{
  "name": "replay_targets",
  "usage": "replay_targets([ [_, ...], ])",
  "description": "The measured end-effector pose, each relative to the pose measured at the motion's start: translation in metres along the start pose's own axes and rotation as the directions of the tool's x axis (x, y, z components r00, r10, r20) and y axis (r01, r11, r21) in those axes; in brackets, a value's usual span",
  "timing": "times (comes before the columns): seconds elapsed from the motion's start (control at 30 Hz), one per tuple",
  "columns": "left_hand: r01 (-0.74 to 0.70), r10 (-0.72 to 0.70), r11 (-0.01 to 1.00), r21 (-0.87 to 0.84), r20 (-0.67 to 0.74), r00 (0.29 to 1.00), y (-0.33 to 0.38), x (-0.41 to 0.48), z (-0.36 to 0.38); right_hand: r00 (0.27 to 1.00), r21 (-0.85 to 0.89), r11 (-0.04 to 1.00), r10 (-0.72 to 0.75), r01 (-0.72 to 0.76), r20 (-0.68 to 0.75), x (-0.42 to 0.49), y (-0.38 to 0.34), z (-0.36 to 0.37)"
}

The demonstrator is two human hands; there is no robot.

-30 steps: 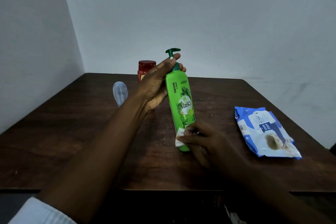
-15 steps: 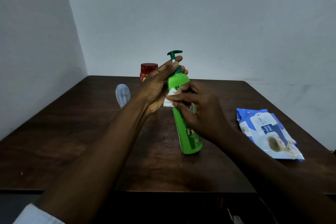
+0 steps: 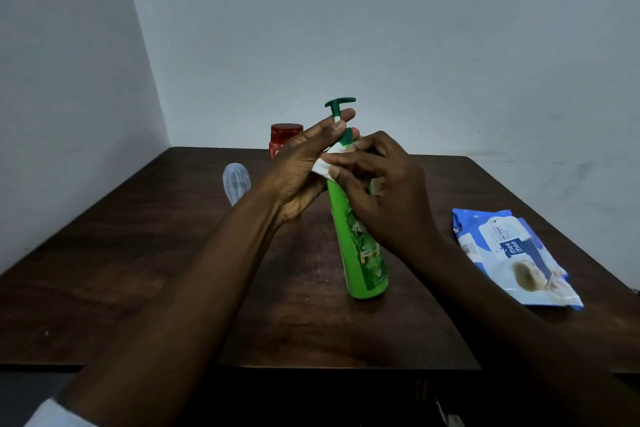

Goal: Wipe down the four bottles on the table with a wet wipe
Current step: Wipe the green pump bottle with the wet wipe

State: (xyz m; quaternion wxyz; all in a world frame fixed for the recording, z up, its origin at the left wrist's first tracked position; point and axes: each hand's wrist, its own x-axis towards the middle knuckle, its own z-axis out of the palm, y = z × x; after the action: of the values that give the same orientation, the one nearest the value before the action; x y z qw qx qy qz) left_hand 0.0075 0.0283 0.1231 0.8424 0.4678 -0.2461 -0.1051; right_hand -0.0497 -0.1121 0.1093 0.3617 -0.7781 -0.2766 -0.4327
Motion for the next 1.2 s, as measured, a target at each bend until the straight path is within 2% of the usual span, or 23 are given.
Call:
replay_targets([
  [0.23,0.007,-0.006,0.999,0.047,-0.007,1.000,0.002,-0.003,0.001,0.963,0.165,0.961,0.241,-0.220,-0.120,0.001,0.017,-0.007],
  [0.37,-0.004,0.003,0.999,0.052,0.010,1.000,0.003,-0.006,0.001,0.884,0.342,0.843,0.463,-0.416,-0.064,-0.002,0.029,-0.007],
  [0.47,-0.018,0.017,0.999,0.043,0.022,1.000,0.004,-0.009,0.002,0.847,0.387,0.782,0.531,-0.489,-0.002,-0.004,0.036,-0.007],
  [0.67,-0.034,0.038,0.985,0.169,-0.023,0.999,0.002,-0.007,0.005,0.873,0.288,0.849,0.482,-0.444,-0.076,-0.006,0.027,-0.005],
  [0.8,-0.077,0.105,0.957,0.280,-0.086,0.991,-0.002,0.000,0.008,0.900,0.306,0.876,0.422,-0.373,-0.109,-0.006,0.017,-0.011],
  [0.9,-0.109,0.149,0.949,0.297,-0.116,0.982,-0.008,0.004,0.010,0.936,0.271,0.914,0.338,-0.300,-0.102,-0.006,0.009,-0.017],
  [1.03,-0.106,0.166,0.934,0.341,-0.151,0.974,-0.010,0.007,0.016,0.974,0.132,0.973,0.203,-0.190,-0.097,-0.004,0.004,-0.024],
  [1.2,-0.047,0.119,0.939,0.340,-0.193,0.974,-0.009,0.012,0.025,0.976,0.071,0.978,0.201,-0.195,-0.084,0.002,0.007,-0.029],
])
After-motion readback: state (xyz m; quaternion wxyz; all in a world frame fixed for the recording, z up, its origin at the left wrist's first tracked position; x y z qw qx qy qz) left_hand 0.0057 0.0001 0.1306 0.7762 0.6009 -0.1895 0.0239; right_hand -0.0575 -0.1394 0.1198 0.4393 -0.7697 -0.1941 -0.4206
